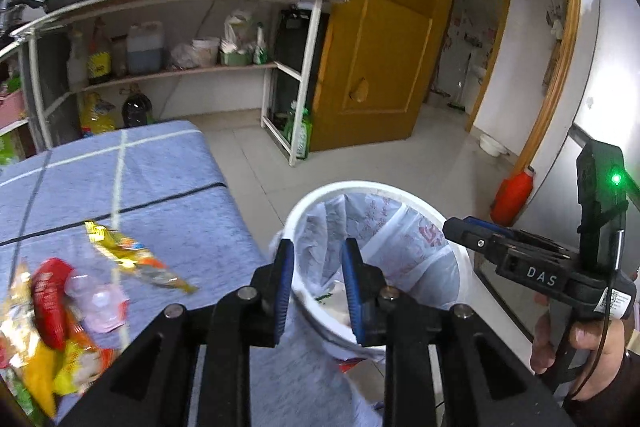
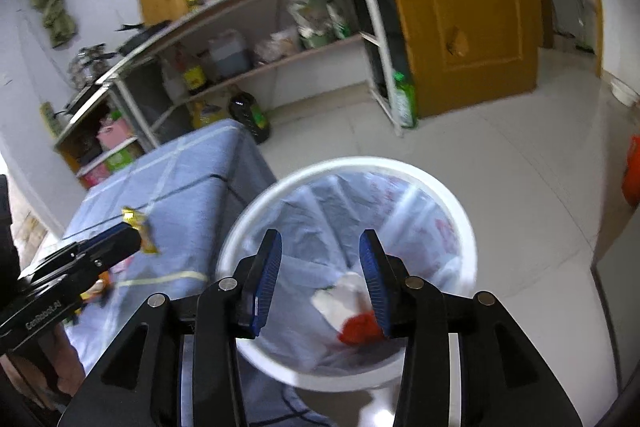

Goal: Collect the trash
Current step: 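Grasp the red-lidded cup with the left tool while the right tool grasps the yellow-red wrapper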

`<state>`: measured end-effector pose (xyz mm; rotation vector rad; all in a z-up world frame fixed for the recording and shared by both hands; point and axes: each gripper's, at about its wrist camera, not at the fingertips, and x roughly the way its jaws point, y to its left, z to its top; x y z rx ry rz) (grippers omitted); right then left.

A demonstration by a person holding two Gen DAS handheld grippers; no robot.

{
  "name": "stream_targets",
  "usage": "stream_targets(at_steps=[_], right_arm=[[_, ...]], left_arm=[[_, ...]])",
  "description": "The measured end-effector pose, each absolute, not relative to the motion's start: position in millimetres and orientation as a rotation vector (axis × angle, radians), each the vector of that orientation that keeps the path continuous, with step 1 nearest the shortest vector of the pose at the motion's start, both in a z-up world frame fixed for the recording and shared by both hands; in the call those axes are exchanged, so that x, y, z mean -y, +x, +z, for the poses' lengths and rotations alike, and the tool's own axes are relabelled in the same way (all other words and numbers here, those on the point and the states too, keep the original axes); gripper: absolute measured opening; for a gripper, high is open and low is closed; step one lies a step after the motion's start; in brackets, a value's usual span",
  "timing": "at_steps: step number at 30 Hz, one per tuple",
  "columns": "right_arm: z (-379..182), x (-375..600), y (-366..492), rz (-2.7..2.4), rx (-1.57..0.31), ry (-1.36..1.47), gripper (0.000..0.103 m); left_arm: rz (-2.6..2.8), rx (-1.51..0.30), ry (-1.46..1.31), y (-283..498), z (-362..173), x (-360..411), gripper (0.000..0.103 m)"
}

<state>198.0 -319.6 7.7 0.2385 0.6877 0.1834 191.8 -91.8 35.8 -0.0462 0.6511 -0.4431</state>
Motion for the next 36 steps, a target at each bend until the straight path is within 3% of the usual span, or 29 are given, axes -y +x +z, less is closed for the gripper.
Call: stream_targets(at_steps=[6,9,22,36], right_arm=[[29,270,184,0.320,-0.638,0.180,0.042],[34,240,182,0.402,-0.630,0.152,0.042],[9,130,197,0.645,-0.754,0.093,0.042],[-28,72,214,0.734,-0.883,0.049,0.042]], left_arm=[[-0.361,-0.609,-0.059,169,46,47,0.027],[-0.304,-0.593,-0.079,160,48,16,0.037],[0.044,-0.567,-0.146,140,33,-123,0.053],[0.174,-0.699,-0.296,151,-18,-178,0.056]])
